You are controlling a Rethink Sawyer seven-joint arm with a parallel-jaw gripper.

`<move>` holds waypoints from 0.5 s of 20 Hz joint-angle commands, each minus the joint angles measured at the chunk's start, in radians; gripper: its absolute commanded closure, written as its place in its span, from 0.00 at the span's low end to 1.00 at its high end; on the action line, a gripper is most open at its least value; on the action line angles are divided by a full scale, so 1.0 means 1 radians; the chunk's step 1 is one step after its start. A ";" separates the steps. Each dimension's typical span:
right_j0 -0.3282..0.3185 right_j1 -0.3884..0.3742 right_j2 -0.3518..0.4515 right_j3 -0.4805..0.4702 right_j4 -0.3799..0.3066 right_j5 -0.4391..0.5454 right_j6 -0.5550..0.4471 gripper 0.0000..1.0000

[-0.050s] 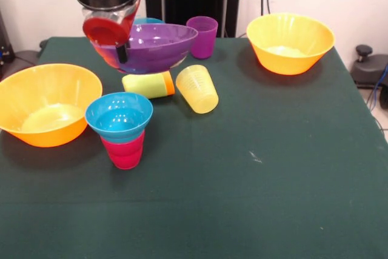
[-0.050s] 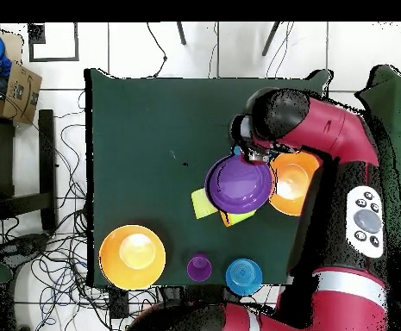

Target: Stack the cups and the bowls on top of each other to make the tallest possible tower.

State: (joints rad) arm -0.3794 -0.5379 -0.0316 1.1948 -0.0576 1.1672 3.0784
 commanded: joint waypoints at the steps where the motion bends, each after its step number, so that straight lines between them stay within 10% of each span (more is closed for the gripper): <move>1: 0.020 0.044 0.111 -0.029 -0.033 0.073 -0.202 1.00; 10: 0.026 0.102 0.135 -0.073 -0.030 0.082 -0.216 1.00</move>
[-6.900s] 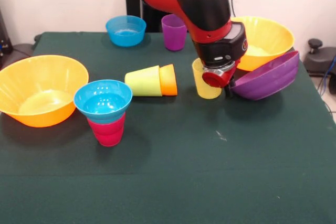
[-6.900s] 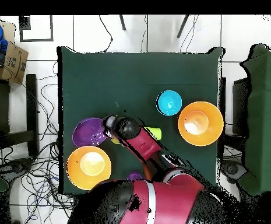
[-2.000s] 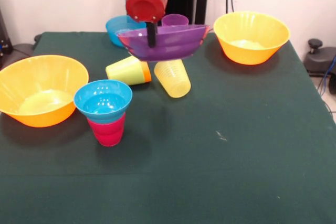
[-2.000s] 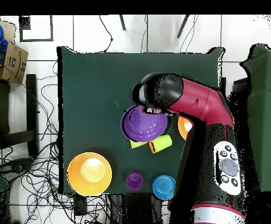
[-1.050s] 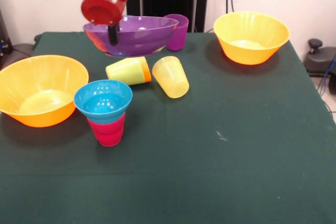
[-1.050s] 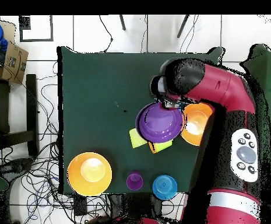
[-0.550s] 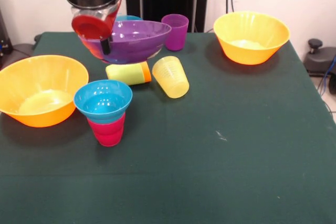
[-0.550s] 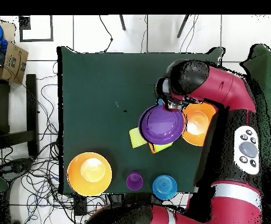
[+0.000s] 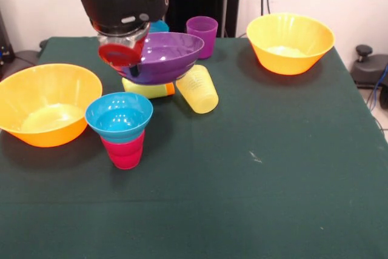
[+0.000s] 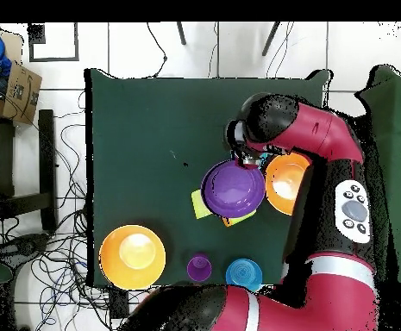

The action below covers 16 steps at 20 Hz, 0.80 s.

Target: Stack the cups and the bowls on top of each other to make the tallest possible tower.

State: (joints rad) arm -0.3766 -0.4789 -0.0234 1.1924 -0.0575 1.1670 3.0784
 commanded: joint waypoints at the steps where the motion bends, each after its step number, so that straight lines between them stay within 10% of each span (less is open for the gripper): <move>1: 0.021 0.046 0.132 -0.076 -0.026 0.094 -0.221 1.00; 16: -0.030 0.027 0.207 -0.200 -0.007 0.352 -0.279 1.00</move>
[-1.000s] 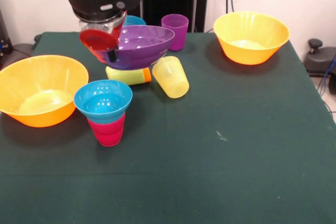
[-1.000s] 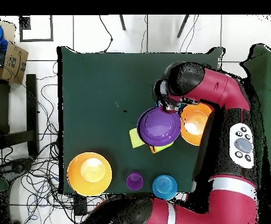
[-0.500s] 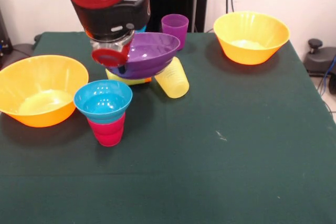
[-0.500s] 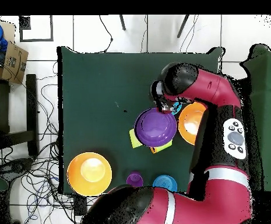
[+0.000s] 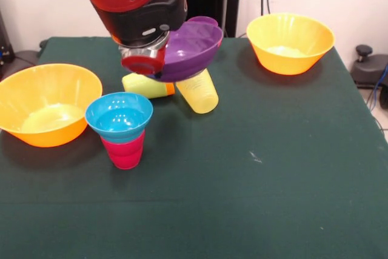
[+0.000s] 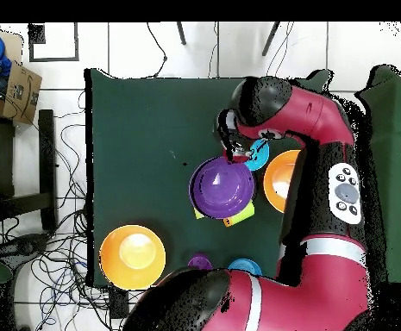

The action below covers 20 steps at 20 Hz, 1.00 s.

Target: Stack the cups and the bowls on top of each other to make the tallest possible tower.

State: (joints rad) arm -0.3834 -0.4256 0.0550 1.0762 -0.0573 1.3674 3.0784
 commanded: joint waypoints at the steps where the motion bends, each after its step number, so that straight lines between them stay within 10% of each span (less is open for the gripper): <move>1: -0.025 -0.026 0.130 -0.085 -0.009 0.154 -0.279 1.00; 10: -0.037 0.010 0.140 -0.147 -0.051 0.138 -0.286 1.00; 20: -0.013 0.148 0.131 -0.442 -0.132 0.229 -0.316 1.00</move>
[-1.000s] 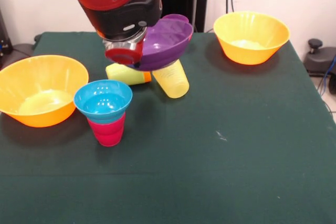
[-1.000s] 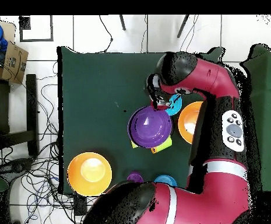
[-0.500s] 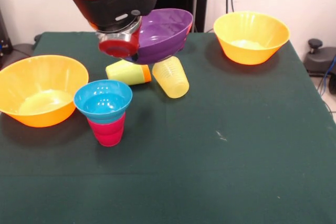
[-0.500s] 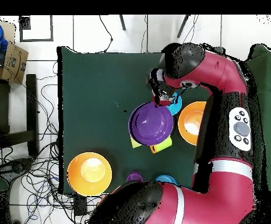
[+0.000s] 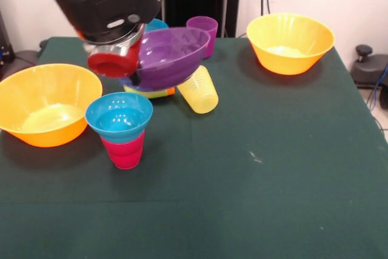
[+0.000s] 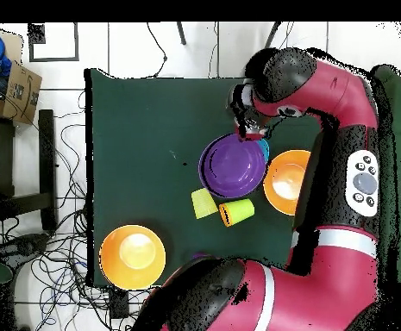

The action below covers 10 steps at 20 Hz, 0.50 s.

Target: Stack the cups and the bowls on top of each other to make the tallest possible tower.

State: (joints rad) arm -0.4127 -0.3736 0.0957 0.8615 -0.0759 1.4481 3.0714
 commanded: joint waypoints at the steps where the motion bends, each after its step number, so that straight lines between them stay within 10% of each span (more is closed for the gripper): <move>1: 0.016 0.112 0.095 -0.257 -0.118 0.162 -0.317 1.00; 10: 0.025 0.193 0.125 -0.450 -0.134 0.290 -0.366 1.00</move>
State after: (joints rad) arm -0.4126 -0.2258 0.1136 0.5600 -0.1324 1.5957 3.0607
